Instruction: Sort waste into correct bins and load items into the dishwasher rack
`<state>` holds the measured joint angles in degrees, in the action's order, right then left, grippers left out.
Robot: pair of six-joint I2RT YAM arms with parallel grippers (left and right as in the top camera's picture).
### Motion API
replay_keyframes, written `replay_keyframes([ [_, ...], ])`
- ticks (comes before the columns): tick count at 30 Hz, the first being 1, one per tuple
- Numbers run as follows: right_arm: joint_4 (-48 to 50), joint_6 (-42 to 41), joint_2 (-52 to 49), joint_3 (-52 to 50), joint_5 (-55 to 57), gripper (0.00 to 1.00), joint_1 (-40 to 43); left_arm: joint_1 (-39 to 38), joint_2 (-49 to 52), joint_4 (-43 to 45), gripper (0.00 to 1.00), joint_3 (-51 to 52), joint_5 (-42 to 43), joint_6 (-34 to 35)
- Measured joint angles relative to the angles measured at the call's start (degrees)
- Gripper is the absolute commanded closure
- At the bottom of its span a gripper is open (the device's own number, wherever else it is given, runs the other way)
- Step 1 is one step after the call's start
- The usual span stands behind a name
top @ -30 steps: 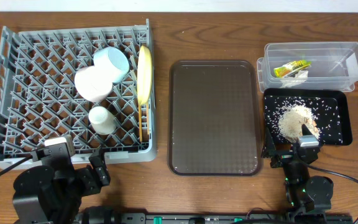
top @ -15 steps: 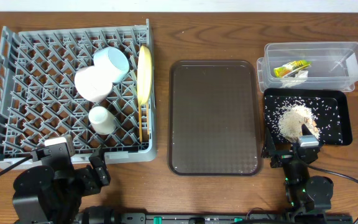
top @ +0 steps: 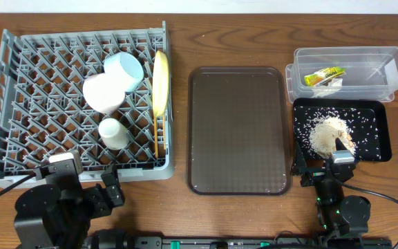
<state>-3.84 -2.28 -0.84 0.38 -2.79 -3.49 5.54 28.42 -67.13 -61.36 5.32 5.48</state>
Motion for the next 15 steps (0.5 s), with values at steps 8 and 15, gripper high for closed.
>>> replay_keyframes([
  [8,0.07,0.00,0.00,0.00,0.00,0.01,0.00,-0.09,-10.88,14.64,0.02,15.82,-1.79,-0.13],
  [15,0.00,0.00,0.00,0.00,-0.02,0.01,0.00,-3.39,-23.98,36.44,0.02,39.76,-2.36,0.13],
])
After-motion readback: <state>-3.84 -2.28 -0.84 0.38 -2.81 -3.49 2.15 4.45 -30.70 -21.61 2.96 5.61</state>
